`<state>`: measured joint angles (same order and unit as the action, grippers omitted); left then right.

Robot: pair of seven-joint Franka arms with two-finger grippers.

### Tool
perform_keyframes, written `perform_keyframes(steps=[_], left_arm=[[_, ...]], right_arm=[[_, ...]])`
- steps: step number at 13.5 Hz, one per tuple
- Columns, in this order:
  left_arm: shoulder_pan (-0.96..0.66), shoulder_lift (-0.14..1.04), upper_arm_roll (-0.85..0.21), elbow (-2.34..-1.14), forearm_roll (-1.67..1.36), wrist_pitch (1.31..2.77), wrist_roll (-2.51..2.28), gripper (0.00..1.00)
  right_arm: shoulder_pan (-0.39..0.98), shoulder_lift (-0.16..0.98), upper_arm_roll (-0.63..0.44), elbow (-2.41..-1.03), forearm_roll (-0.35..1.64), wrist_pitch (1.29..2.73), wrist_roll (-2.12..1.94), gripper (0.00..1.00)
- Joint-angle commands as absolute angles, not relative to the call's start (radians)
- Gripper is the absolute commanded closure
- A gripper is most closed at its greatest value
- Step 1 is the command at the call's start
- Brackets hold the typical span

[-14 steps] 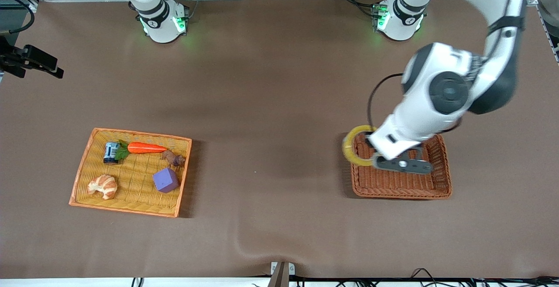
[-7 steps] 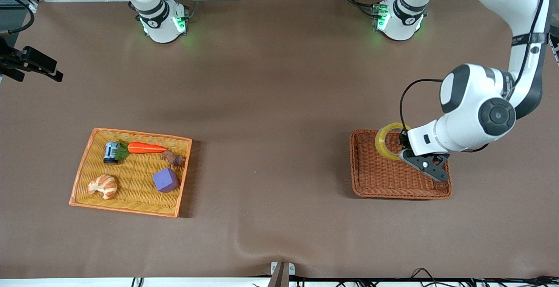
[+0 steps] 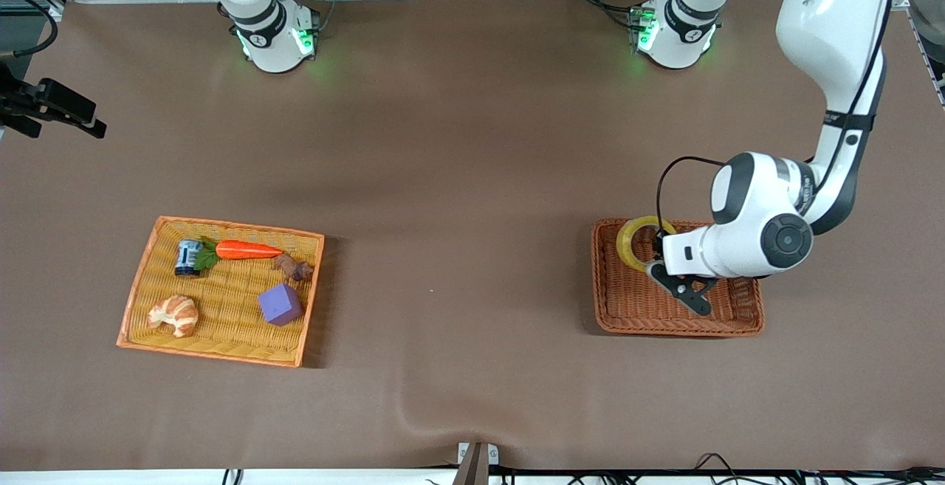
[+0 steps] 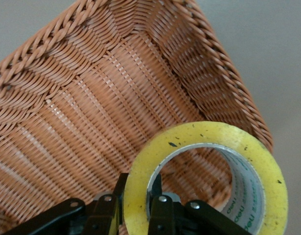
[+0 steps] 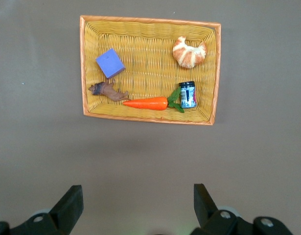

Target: Transfer tape with both arms

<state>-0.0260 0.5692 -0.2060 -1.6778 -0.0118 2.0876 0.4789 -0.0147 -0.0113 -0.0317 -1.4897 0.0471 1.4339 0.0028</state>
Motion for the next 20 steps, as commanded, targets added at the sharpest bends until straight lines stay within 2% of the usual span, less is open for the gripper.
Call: perform_keyframes(steps=[1, 2, 3, 4, 7, 10, 13, 15, 20], left_arm=[[-0.014, 0.594, -0.199, -1.666, -0.023, 2.114, 0.468, 1.00], [-0.009, 0.609, -0.196, -1.664, -0.011, 2.124, 0.468, 1.00], [-0.008, 0.617, -0.195, -1.664, 0.001, 2.149, 0.468, 0.69], [-0.002, 0.615, -0.193, -1.664, 0.005, 2.163, 0.469, 0.01], [0.002, 0.585, -0.193, -1.635, 0.008, 2.152, 0.434, 0.00], [0.008, 0.477, -0.193, -1.599, 0.003, 2.135, 0.358, 0.00], [-0.009, 0.440, -0.199, -1.504, 0.008, 2.031, -0.002, 0.00], [-0.009, 0.411, -0.195, -1.447, 0.009, 1.936, -0.070, 0.00], [0.002, 0.232, -0.195, -1.447, 0.066, 1.723, -0.305, 0.00]], right_arm=[[-0.011, -0.031, -0.032, -1.506, 0.046, 1.425, 0.017, 0.00], [-0.009, -0.031, -0.032, -1.506, 0.046, 1.424, 0.018, 0.00], [-0.009, -0.031, -0.032, -1.506, 0.045, 1.417, 0.020, 0.00], [-0.008, -0.031, -0.032, -1.506, 0.044, 1.414, 0.021, 0.00], [0.001, -0.031, -0.031, -1.506, 0.009, 1.408, 0.021, 0.00], [0.011, -0.031, -0.031, -1.506, -0.008, 1.410, 0.021, 0.00], [0.011, -0.031, -0.031, -1.506, -0.006, 1.408, 0.021, 0.00], [0.009, -0.031, -0.032, -1.506, -0.006, 1.408, 0.023, 0.00], [0.008, -0.031, -0.032, -1.508, -0.005, 1.408, 0.023, 0.00]])
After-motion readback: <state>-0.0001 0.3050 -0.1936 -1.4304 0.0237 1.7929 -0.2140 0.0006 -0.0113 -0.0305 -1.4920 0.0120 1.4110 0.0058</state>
